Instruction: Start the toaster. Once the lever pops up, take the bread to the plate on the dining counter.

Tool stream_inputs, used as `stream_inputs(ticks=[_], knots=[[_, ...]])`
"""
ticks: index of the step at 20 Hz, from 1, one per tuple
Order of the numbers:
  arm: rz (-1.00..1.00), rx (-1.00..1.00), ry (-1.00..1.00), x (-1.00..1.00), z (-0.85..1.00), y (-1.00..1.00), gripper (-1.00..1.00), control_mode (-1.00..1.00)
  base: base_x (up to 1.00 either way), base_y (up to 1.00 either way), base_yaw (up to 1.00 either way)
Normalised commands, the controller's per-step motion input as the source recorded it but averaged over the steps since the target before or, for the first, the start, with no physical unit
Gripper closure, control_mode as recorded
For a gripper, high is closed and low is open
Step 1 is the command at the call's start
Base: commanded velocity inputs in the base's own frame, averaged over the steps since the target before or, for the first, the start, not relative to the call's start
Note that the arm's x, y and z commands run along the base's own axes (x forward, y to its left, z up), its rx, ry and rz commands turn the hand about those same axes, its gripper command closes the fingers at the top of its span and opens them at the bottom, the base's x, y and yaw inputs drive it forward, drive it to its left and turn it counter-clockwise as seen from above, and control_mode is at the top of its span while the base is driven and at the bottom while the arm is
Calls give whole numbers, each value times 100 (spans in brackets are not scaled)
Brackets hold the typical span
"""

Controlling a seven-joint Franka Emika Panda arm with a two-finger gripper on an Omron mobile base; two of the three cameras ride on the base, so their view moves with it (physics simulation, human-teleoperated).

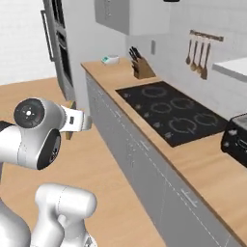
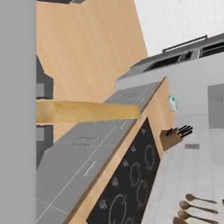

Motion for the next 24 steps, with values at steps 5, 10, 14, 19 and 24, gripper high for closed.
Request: stream_inputs(ticks=[5,10,14,19,24], knots=[[0,0,0,0,0,0,100,100,29,0,100],[0,0,0,0,0,0,100,100,35,0,100],[0,0,0,0,0,0,100,100,17,0,97],[0,0,0,0,0,0,100,100,2,-4,92],[0,0,0,0,0,0,100,100,7,-29,80]])
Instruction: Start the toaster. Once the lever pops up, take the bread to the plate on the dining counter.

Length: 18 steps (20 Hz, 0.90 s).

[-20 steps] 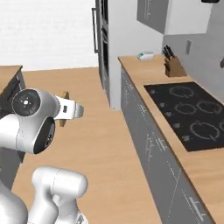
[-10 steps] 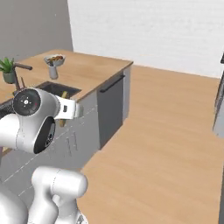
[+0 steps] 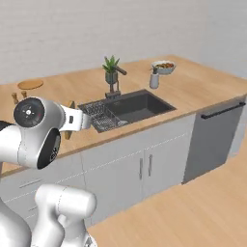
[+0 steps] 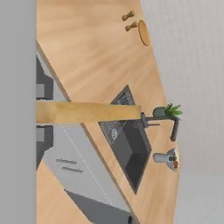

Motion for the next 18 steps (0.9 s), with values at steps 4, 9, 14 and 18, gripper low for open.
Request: stream_inputs(ticks=[4,9,14,18], knots=[[0,0,0,0,0,0,100,100,3,-27,70],[0,0,0,0,0,0,100,100,0,21,65],[0,0,0,0,0,0,100,100,0,97,42],[0,0,0,0,0,0,100,100,1,100,14]])
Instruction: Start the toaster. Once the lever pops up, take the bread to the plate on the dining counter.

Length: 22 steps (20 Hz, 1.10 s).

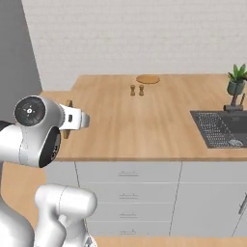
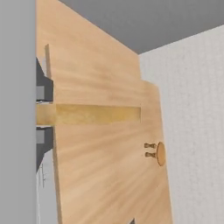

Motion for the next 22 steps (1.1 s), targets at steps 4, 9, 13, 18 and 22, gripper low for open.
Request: stream_inputs(ticks=[4,9,13,18,22], knots=[[0,0,0,0,0,0,100,100,9,100,0],[0,0,0,0,0,0,100,100,21,100,0],[0,0,0,0,0,0,100,100,44,100,0],[0,0,0,0,0,0,100,100,87,99,4],[0,0,0,0,0,0,100,100,100,55,0]])
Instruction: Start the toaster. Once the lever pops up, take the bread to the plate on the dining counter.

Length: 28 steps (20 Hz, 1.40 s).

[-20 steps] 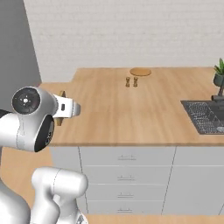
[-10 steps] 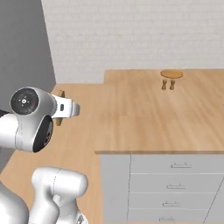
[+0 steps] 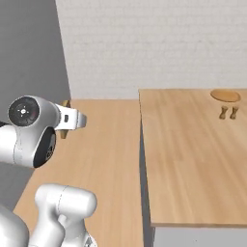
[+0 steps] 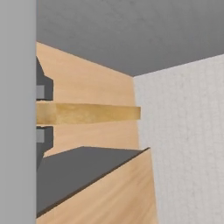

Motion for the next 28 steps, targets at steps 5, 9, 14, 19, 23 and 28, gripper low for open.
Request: stream_inputs(ticks=[5,9,14,19,23,28], knots=[[0,0,0,0,0,0,100,100,100,40,-9],[0,0,0,0,0,0,100,100,100,50,-16],[0,0,0,0,0,0,100,100,100,78,-21],[0,0,0,0,0,0,100,100,100,84,-22],[0,0,0,0,0,0,100,100,99,67,-27],[0,0,0,0,0,0,100,100,75,37,-47]])
